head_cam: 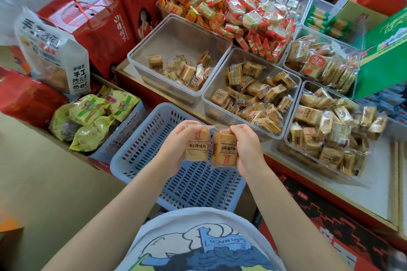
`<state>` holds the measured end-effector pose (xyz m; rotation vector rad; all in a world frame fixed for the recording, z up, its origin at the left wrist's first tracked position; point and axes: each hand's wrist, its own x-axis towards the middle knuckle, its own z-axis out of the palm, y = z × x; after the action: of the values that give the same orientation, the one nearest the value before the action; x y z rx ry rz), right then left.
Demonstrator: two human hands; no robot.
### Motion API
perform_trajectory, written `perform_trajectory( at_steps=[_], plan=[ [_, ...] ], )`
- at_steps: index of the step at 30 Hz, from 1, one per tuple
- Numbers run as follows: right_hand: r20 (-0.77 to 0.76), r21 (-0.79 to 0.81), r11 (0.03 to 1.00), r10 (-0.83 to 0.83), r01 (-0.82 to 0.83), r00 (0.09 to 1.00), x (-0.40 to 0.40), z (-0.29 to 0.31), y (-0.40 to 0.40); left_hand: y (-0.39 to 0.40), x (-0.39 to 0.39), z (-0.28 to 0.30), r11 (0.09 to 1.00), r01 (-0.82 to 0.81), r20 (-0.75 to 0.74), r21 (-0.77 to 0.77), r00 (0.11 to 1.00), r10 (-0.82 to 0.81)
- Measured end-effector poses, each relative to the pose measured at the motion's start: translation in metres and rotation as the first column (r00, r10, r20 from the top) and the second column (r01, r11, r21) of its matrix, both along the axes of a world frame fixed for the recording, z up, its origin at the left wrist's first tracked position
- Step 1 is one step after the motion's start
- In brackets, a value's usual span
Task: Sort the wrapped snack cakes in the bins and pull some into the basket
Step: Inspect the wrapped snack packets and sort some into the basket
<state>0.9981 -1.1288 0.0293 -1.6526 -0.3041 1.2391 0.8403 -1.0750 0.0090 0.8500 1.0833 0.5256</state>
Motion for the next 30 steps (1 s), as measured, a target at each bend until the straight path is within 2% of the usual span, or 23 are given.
perform_trajectory(
  at_steps=[6,11,14,17,20,24,30],
  plan=[
    [0.06,0.015,0.999,0.04,-0.041,0.997,-0.004,0.006,0.0,0.003,0.002,0.005,0.997,-0.075,-0.047,0.025,0.996,0.076],
    [0.035,0.048,0.999,0.019,-0.02,0.999,-0.002,0.008,-0.007,0.004,0.006,0.006,0.994,-0.107,-0.181,0.012,0.978,0.107],
    [0.026,0.058,0.998,-0.023,0.022,0.999,0.001,0.008,-0.007,0.003,0.014,0.009,0.974,-0.195,-0.196,-0.113,0.966,0.17],
    [-0.011,0.041,0.991,-0.123,0.124,0.992,0.004,0.004,-0.003,0.007,0.013,0.006,0.919,-0.2,-0.085,-0.34,0.98,0.182],
    [-0.114,0.024,0.983,-0.177,0.181,0.978,0.005,0.002,0.003,0.011,0.002,0.002,0.884,-0.033,0.113,-0.466,0.989,0.096],
    [-0.289,0.025,0.992,-0.11,0.123,0.951,0.008,0.003,0.007,0.015,-0.008,0.0,0.895,-0.007,0.165,-0.445,0.982,0.09],
    [-0.32,0.042,0.999,-0.007,0.021,0.947,0.01,0.002,0.011,0.025,-0.012,-0.004,0.95,-0.059,0.131,-0.307,0.986,0.104]
  ],
)
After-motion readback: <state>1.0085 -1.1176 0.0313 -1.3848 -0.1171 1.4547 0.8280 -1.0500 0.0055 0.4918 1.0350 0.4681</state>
